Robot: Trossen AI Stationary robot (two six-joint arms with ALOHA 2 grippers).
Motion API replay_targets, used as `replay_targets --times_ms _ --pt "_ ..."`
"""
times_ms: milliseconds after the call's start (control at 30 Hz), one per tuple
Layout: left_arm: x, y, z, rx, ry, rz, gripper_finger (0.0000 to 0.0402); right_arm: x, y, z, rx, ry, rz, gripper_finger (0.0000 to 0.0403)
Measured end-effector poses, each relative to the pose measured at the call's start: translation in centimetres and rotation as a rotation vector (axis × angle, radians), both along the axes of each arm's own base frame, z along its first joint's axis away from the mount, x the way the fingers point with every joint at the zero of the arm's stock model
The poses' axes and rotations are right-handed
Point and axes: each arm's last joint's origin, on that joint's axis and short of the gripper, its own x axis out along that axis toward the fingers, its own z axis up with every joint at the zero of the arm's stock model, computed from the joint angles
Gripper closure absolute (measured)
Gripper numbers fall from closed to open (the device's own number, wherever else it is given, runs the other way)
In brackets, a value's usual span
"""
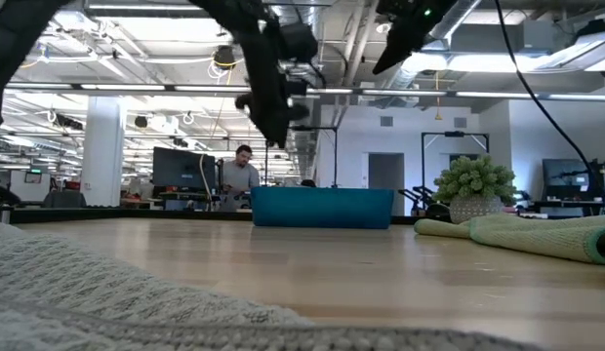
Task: Fold microfiber towels
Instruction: Fold the gray microfiber cloth
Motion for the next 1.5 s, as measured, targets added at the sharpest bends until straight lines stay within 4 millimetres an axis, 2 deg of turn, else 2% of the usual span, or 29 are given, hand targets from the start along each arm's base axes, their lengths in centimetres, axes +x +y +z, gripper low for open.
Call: replay_targets --times_ms 233,367,533,667,867,1067,1200,1500 --pt "-4.1 -8.1 5.0 0.016 0.007 -0.050 0.0256 -1.5 4.0 0.2 0.112 0.108 0.062 0.0191" --pt "-6.3 -13.0 5.5 -0.037 -0.066 -0.068 0.0256 -1.5 6.2 0.4 0.160 0.120 0.095 0.0191" --pt "-8.2 -18.3 3.1 -0.125 -0.057 -0.146 0.0256 -0.6 9.4 -0.4 0.202 0.154 0.189 0.0191" --pt "-9.3 -21.9 0.7 -0.256 0.001 -0.218 0.0256 0.4 12.7 -2.7 0.240 0.207 0.284 0.0191" --pt "-10.9 -26.4 -1.5 -0.529 0.075 -0.288 0.0255 1.8 17.6 -5.8 0.268 0.182 0.419 0.0191" --pt "-12.6 -29.7 -3.8 -0.658 0.133 -0.338 0.0255 2.2 21.3 -7.8 0.320 0.162 0.486 0.0191" --pt "-13.2 -31.7 -5.4 -0.710 0.115 -0.462 0.0255 2.6 23.3 -8.9 0.356 0.128 0.517 0.0191" --pt "-15.2 -33.7 -8.6 -0.736 0.160 -0.681 0.0255 2.9 25.7 -9.4 0.410 0.053 0.548 0.0191"
